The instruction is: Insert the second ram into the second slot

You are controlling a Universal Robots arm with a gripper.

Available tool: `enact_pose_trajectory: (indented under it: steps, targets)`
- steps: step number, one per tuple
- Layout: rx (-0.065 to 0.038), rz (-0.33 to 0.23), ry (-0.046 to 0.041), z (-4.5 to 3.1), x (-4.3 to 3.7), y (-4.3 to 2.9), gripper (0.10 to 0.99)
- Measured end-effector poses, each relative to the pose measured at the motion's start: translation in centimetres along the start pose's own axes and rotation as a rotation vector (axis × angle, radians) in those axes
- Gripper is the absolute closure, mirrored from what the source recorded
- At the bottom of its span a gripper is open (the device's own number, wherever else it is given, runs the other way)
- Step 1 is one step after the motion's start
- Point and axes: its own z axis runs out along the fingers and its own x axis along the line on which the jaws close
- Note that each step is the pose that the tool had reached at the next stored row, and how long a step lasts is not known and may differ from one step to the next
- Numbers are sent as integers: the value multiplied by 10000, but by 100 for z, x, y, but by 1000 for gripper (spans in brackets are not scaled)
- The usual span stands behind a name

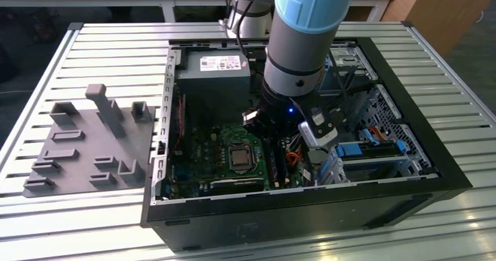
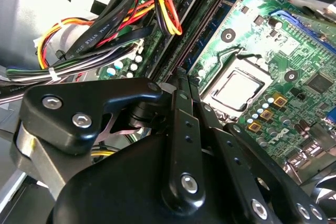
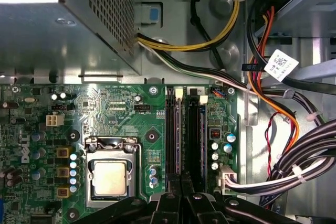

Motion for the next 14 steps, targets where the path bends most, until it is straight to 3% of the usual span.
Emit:
enact_pose_trajectory:
  steps: [14]
  targets:
    - [1, 30, -2, 3, -1, -19, 965]
